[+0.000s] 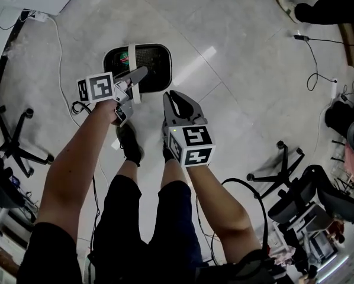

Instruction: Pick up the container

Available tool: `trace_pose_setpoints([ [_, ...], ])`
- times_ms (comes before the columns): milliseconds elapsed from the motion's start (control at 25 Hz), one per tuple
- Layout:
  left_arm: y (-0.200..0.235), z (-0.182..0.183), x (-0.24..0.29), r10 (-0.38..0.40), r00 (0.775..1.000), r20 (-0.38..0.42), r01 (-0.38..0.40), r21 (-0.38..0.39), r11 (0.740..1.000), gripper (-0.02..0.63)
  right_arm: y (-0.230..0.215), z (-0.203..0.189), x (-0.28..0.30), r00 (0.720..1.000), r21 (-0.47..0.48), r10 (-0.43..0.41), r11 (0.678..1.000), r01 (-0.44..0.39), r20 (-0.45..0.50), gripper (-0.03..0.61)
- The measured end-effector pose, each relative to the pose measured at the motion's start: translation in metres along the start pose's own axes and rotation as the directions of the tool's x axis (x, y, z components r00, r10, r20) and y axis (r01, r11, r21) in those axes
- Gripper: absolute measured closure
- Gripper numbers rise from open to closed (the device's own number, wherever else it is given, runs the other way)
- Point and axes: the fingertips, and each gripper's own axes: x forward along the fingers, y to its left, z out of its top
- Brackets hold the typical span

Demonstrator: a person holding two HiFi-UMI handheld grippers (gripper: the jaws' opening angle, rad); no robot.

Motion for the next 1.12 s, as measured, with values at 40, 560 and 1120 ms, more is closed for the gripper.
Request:
trace_pose_setpoints([
  [40,-0.002,-0.001,-0.004,-0.003,1.000,0.004,0.003,-0.004,1.000,0.558,-0.001,0.005,-0.003,1.000,-0.005,-0.008,1.000,0.008,0.001,0.538],
  [560,-0.100,0.000,-0.108,-0.040,0.994,0.100,0.042,-0.018,0.999,0.558,0.029,0.088,-0.080,0.996,-0.023,0.026,0.999,-0.024,0.084,0.542],
  [1120,-0.259,0.023,-0.222,-0.078,0.975,0.209,0.075,0.024,0.997,0.560,0.100,0.212,-0.193,0.972,-0.120,0.139,0.986,-0.118,0.189,0.560],
])
